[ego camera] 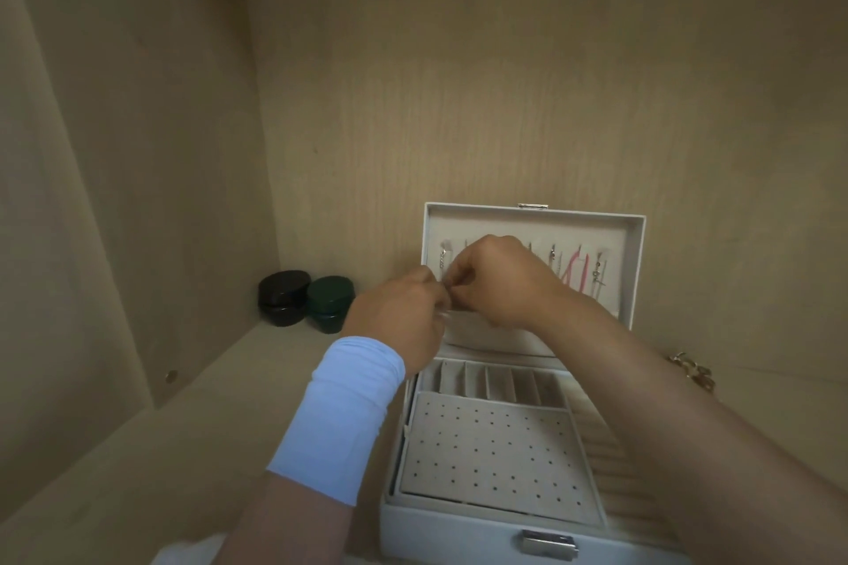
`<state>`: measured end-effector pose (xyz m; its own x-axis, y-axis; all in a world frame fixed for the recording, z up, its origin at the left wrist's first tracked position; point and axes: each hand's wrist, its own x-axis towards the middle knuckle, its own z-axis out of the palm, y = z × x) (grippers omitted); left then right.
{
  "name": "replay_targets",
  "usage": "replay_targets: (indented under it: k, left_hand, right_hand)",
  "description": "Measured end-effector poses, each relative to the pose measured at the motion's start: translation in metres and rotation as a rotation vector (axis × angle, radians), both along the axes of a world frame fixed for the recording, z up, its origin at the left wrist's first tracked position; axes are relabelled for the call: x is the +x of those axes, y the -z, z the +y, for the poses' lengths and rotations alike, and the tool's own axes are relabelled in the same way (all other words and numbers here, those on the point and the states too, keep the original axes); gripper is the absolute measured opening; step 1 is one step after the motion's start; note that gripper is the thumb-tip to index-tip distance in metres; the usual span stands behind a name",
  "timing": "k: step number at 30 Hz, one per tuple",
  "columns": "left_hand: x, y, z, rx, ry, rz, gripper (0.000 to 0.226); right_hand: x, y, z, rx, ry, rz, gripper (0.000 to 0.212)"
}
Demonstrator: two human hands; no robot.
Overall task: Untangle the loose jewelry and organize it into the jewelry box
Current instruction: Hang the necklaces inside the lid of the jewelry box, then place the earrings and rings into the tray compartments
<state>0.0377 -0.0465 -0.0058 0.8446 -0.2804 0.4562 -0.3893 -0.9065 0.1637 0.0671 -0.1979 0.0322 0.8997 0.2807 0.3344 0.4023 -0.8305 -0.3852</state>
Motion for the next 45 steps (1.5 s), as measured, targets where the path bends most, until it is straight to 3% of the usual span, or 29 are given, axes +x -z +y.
replay_targets:
  k: [5, 10, 14, 18, 22, 26, 28, 33, 34, 38, 45]
  left_hand:
    - [0.001, -0.001, 0.003, -0.016, 0.028, 0.014, 0.028]
    - [0.000, -0.004, 0.003, -0.024, -0.002, 0.013, 0.019]
    - [-0.001, -0.004, 0.004, -0.024, -0.002, 0.014, 0.024]
    - [-0.002, -0.003, 0.002, -0.008, -0.015, 0.016, 0.028]
    - [-0.009, -0.007, 0.002, -0.059, -0.008, -0.018, 0.025]
    - [-0.022, -0.019, -0.004, -0.087, -0.007, -0.116, 0.024]
    - [-0.030, -0.023, -0.014, -0.094, 0.029, -0.078, 0.024]
    - [-0.062, -0.015, -0.062, -0.021, 0.154, 0.359, 0.037]
    - [-0.070, -0.012, -0.070, 0.044, 0.152, 0.437, 0.043]
    - [-0.091, 0.005, -0.090, 0.286, 0.056, 0.600, 0.072]
    - [-0.088, 0.035, -0.099, 0.272, 0.008, 0.520, 0.077]
  right_hand:
    - [0.001, 0.002, -0.010, 0.092, 0.044, 0.013, 0.012]
    - [-0.006, 0.010, -0.001, 0.004, -0.057, 0.033, 0.019]
    - [-0.006, 0.007, -0.007, 0.262, -0.037, 0.110, 0.018]
    - [-0.012, 0.008, -0.005, 0.196, -0.101, 0.148, 0.023]
    - [-0.019, 0.002, -0.017, 0.406, -0.098, 0.184, 0.022]
    - [-0.033, -0.002, -0.040, 0.276, -0.046, 0.152, 0.017]
    - [-0.047, 0.001, -0.052, 0.189, -0.052, 0.162, 0.014]
    - [-0.085, 0.017, -0.094, 0.046, 0.052, 0.198, 0.009]
    - [-0.093, 0.022, -0.102, 0.039, 0.060, 0.234, 0.012]
    - [-0.124, 0.047, -0.124, -0.071, 0.060, 0.351, 0.060]
    - [-0.139, 0.080, -0.134, -0.105, 0.042, 0.345, 0.064]
